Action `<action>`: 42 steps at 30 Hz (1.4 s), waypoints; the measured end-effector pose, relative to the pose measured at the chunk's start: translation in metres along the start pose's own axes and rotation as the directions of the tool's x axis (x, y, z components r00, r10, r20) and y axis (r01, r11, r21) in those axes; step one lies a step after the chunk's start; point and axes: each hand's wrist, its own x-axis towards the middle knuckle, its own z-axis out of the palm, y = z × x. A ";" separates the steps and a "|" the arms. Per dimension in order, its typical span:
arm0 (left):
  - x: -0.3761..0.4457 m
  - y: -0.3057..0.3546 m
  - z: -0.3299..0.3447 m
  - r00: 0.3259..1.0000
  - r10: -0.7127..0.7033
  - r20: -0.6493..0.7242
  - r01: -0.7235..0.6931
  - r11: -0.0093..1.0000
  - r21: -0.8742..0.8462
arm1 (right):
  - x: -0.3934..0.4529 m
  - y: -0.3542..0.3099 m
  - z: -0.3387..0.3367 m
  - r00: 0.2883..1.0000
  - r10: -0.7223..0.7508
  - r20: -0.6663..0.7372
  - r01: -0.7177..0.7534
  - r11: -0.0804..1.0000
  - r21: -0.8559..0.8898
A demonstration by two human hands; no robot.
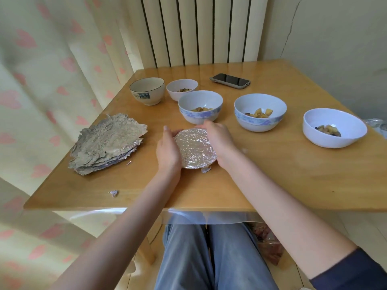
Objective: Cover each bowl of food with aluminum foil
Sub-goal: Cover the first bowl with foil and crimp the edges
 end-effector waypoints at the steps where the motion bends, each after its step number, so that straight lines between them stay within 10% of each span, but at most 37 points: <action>1: 0.002 -0.002 0.000 1.000 -0.010 -0.027 0.010 1.000 -0.012 | -0.001 0.000 0.001 1.000 0.003 -0.022 -0.003 1.000 -0.008; 8: -0.001 0.005 -0.009 0.987 -0.131 0.097 0.146 0.974 -0.172 | -0.010 0.000 -0.014 1.000 -0.001 -0.013 0.001 1.000 -0.020; 23: -0.039 0.025 0.005 0.945 -0.069 0.319 0.242 0.805 -0.541 | -0.074 -0.022 -0.030 0.999 0.042 -0.006 -0.034 0.860 0.510; 30: -0.016 0.110 0.107 0.829 0.055 0.556 0.283 0.817 -0.503 | -0.022 -0.109 -0.135 0.989 0.020 -0.147 0.079 0.768 0.635; 42: 0.101 0.117 0.263 0.692 -0.322 0.646 0.502 0.858 -0.110 | 0.121 -0.100 -0.250 0.937 0.314 -0.156 -0.181 0.814 0.552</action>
